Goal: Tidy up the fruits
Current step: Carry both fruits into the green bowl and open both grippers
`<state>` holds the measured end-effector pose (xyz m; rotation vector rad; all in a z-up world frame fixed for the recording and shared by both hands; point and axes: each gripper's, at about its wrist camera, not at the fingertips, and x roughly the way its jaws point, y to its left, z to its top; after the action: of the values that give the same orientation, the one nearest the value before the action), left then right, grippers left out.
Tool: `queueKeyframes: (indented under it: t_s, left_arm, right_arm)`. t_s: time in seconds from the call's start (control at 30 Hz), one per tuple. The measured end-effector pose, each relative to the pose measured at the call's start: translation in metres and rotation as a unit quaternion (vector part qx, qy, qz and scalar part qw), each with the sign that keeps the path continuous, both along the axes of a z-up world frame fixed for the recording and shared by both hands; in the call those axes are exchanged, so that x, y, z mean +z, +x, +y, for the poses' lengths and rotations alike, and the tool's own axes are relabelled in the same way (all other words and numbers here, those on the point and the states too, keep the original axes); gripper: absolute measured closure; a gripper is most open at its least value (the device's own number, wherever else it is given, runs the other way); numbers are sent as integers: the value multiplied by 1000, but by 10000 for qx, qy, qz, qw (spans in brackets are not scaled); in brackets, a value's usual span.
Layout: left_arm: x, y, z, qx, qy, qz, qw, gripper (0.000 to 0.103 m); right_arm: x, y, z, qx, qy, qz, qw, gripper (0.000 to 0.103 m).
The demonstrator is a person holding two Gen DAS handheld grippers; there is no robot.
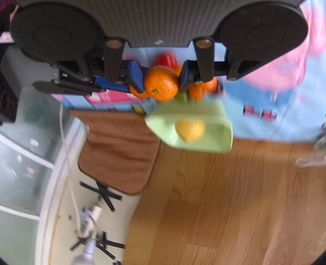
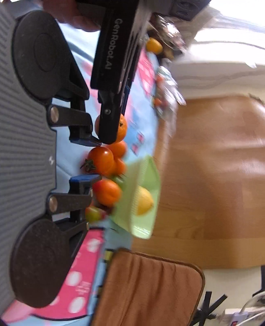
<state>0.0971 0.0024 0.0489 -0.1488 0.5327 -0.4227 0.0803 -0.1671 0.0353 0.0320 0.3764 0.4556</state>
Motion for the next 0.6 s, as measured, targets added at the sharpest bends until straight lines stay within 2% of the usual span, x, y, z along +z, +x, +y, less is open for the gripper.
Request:
queueKeyframes:
  t_s: [0.13,0.3,0.37,0.47,0.6]
  left_arm:
    - [5,59,-3,295,14,56,9995,66]
    - [-12,110,-4,545,174,447,9974,66]
    - [-17,121,-6,663,232,578,9959,65]
    - [-18,126,-9,751,379,504,9952,58]
    - [-13,117,-3,801,269,494,9952,58]
  right_arm:
    - [9,55,-10,-431,102,-57,9990,72]
    - [-2,98,-15,-675,47,181,9975,72]
    - [-5,105,-16,-696,39,209,9973,71]
    - [-8,109,-17,-707,52,256,9972,69]
    - [-5,102,-23,-753,162,240,9967,69]
